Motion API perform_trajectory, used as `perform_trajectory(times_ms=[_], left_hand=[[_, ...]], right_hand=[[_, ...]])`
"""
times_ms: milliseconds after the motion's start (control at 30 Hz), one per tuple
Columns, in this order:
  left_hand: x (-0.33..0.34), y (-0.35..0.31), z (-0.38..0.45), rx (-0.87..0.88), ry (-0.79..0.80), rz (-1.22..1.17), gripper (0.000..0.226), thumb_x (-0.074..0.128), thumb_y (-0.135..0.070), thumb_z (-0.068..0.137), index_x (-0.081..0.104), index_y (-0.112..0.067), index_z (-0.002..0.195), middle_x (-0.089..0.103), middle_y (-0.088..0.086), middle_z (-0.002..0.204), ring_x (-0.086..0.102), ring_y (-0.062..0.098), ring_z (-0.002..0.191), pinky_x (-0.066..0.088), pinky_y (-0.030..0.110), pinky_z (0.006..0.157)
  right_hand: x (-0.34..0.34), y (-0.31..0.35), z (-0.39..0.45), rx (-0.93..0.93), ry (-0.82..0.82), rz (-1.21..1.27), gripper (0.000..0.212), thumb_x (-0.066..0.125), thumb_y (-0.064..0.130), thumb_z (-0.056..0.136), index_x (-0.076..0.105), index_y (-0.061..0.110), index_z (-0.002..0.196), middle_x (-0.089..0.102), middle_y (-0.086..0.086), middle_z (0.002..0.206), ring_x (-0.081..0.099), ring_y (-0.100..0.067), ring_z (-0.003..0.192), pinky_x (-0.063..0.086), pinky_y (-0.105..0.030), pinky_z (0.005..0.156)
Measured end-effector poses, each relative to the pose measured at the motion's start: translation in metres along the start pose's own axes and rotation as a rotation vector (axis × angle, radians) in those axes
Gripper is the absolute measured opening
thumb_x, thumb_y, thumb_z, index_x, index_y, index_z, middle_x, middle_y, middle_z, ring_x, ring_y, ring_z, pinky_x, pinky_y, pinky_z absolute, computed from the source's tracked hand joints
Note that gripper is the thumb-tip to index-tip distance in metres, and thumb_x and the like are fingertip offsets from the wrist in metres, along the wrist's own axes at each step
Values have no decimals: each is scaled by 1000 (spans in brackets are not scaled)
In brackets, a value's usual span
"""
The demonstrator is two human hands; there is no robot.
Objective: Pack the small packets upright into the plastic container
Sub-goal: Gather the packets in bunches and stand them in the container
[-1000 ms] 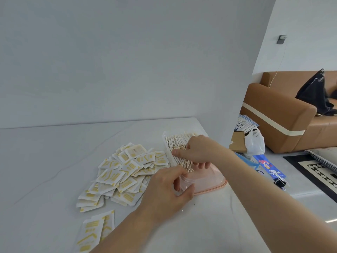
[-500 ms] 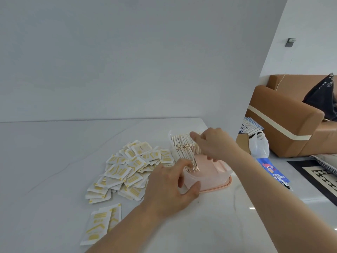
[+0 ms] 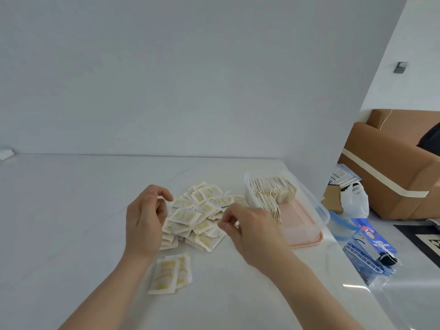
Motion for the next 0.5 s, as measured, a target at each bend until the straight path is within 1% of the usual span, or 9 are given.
perform_trajectory(times_ms=[100, 133, 200, 233, 300, 333, 400, 467, 500], left_hand=[[-14, 14, -1, -165, -72, -92, 39, 33, -24, 102, 55, -13, 72, 25, -1, 52, 21, 13, 46, 19, 26, 47], [-16, 17, -2, -205, -88, -114, 41, 34, -24, 105, 54, -12, 71, 25, -1, 51, 21, 13, 45, 19, 26, 46], [-15, 21, -4, -216, -90, -110, 43, 34, -21, 106, 53, -11, 69, 25, 0, 50, 22, 13, 44, 21, 24, 44], [-14, 22, -5, -185, -84, -87, 43, 34, -20, 105, 53, -10, 67, 26, 0, 50, 23, 12, 45, 22, 23, 43], [-11, 23, -5, -79, -51, -16, 42, 34, -22, 101, 51, -12, 64, 32, -1, 50, 28, 10, 47, 26, 22, 46], [-9, 25, -5, -30, -34, 22, 42, 34, -26, 99, 50, -13, 62, 36, -1, 51, 32, 10, 49, 28, 23, 49], [-9, 31, -4, 38, -24, 67, 49, 33, -36, 99, 50, -14, 59, 43, 0, 53, 36, 9, 52, 30, 24, 52], [-10, 35, 0, 38, -44, 37, 55, 31, -38, 102, 49, -11, 58, 46, -6, 52, 37, 6, 51, 30, 21, 53], [-9, 37, 1, 35, -51, 22, 56, 30, -39, 102, 49, -10, 58, 47, -7, 51, 37, 5, 51, 29, 20, 53]], right_hand=[[33, 11, 1, -40, 41, -102, 18, 59, 44, 99, 58, 28, 105, 61, 14, 110, 60, -15, 99, 41, -30, 73], [42, 15, 3, -68, 44, -124, 29, 59, 52, 94, 56, 31, 114, 55, 16, 121, 56, -13, 110, 42, -28, 78], [59, 20, 10, -76, 95, -136, 66, 58, 70, 82, 44, 40, 139, 35, 16, 150, 37, -12, 136, 41, -32, 102], [68, 22, 15, -77, 131, -139, 82, 57, 76, 77, 33, 44, 149, 24, 15, 160, 25, -13, 146, 33, -37, 114], [88, 25, 27, -83, 202, -159, 97, 56, 82, 72, 21, 46, 156, 10, 10, 170, 8, -16, 155, 19, -44, 124], [96, 27, 32, -96, 217, -171, 96, 56, 81, 73, 23, 46, 156, 12, 8, 170, 8, -17, 156, 17, -44, 125], [107, 27, 42, -121, 200, -202, 77, 52, 77, 81, 41, 42, 148, 39, 7, 160, 28, -18, 151, 24, -42, 121], [105, 26, 48, -162, 112, -262, 53, 48, 70, 87, 60, 37, 126, 67, 14, 125, 55, -16, 124, 38, -40, 104], [101, 26, 50, -183, 57, -276, 42, 47, 66, 89, 64, 35, 112, 71, 13, 107, 61, -17, 108, 42, -39, 93]])
Point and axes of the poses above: each hand's wrist, its own z-axis towards the middle knuckle, its own x-axis out of the palm, y = z × x, the point moved 9 cm from there along z, towards the middle knuckle
